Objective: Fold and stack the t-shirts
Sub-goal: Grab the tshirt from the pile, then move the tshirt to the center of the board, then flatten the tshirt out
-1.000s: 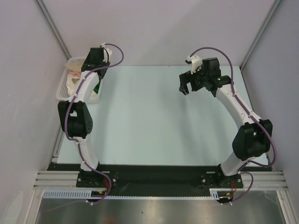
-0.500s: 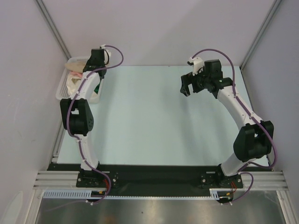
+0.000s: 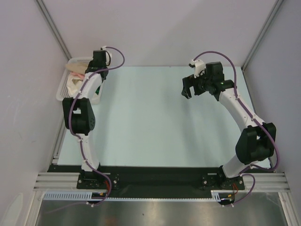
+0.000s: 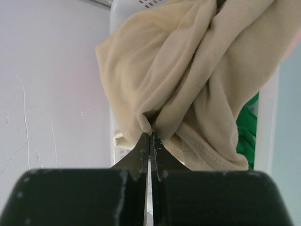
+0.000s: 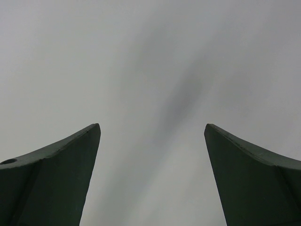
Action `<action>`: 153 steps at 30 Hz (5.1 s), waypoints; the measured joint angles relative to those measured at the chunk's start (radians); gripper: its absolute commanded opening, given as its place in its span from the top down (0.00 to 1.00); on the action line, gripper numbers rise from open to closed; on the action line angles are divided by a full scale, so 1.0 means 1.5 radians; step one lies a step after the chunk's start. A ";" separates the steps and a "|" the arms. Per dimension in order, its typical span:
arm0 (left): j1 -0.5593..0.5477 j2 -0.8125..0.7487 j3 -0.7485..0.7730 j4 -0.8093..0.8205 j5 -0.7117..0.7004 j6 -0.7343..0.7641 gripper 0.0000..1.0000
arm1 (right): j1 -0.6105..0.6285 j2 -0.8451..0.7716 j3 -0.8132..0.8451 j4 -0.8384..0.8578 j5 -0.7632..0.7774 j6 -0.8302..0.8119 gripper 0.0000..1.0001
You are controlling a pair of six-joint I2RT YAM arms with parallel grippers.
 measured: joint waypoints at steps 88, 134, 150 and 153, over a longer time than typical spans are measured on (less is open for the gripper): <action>-0.356 -0.146 -0.077 -0.300 0.427 -0.243 0.16 | 0.101 -0.179 -0.437 -0.069 0.103 -0.357 1.00; -0.410 -0.473 -0.124 -0.349 0.376 -0.109 1.00 | -0.037 -0.484 -0.208 -0.134 0.070 -0.304 1.00; -0.294 -0.329 -0.233 -0.108 0.321 -0.053 0.72 | -0.098 -0.281 -0.228 0.061 0.012 -0.279 0.81; -0.264 -0.128 -0.120 -0.061 0.232 -0.064 0.52 | -0.117 -0.108 -0.185 0.108 0.038 -0.270 0.43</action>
